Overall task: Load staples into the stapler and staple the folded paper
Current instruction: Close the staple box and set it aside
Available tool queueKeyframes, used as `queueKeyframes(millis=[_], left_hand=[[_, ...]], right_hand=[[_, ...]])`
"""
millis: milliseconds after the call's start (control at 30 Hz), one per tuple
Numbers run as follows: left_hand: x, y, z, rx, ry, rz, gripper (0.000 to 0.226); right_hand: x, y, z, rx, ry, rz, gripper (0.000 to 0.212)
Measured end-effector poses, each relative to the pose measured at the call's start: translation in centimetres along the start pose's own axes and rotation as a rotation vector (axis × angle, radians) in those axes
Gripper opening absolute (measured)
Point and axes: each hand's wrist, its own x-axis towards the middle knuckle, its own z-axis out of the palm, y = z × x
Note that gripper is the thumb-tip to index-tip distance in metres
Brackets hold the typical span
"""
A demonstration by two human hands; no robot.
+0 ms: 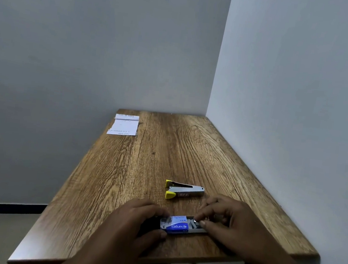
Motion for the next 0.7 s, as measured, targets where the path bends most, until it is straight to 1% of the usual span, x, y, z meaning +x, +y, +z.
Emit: queueKeyframes(millis=[167, 267, 433, 533, 600, 700], left_hand=[[0.0, 0.2, -0.1, -0.012, -0.001, -0.003, 0.034], [0.1, 0.3, -0.2, -0.011, -0.003, -0.002, 0.034], [0.1, 0.4, -0.2, 0.008, 0.008, 0.004, 0.033], [0.0, 0.4, -0.2, 0.011, 0.009, 0.001, 0.033], [0.1, 0.4, -0.3, 0.006, 0.008, -0.001, 0.033], [0.1, 0.5, -0.3, 0.000, 0.011, 0.003, 0.032]], right_hand=[[0.2, -0.1, 0.1, 0.004, -0.013, 0.039, 0.015], [0.1, -0.2, 0.5, 0.019, 0.031, 0.042, 0.014], [-0.4, -0.1, 0.2, 0.058, 0.009, -0.011, 0.018], [-0.6, -0.1, -0.2, -0.002, -0.036, -0.080, 0.015], [-0.7, 0.0, -0.2, -0.026, -0.024, -0.101, 0.019], [-0.8, 0.4, -0.6, 0.011, -0.003, -0.093, 0.023]])
